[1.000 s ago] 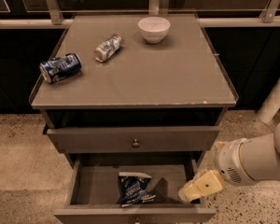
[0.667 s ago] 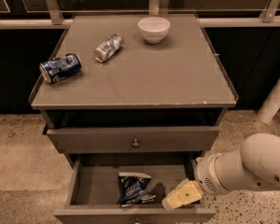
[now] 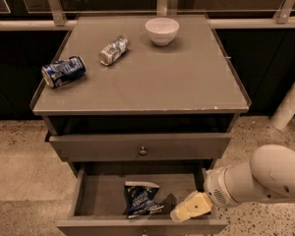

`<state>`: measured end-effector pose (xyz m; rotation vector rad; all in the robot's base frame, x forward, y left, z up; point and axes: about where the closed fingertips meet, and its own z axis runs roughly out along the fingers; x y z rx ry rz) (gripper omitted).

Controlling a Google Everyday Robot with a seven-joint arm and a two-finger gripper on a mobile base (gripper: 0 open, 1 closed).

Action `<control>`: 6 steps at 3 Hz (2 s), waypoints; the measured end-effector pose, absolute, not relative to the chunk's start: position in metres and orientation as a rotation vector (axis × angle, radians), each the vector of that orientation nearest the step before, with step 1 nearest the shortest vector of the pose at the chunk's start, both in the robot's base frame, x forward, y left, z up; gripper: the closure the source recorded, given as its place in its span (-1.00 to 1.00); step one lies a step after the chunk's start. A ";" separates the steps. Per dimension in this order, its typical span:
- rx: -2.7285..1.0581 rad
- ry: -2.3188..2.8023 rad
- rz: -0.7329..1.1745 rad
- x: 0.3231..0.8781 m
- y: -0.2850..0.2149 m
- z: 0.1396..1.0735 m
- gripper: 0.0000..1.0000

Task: Pick blue chip bag from middle drawer and place on counter

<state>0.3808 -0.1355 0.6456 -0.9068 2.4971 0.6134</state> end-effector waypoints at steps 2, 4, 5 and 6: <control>-0.953 2.537 0.755 0.401 -0.098 0.573 -1.00; -0.963 2.556 0.803 0.408 -0.088 0.543 -1.00; -0.983 2.522 0.847 0.422 -0.068 0.517 -1.00; -0.980 2.526 0.857 0.420 -0.068 0.513 -1.00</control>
Offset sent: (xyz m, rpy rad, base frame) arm 0.0333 0.0587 -0.1138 0.0869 0.1700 0.1008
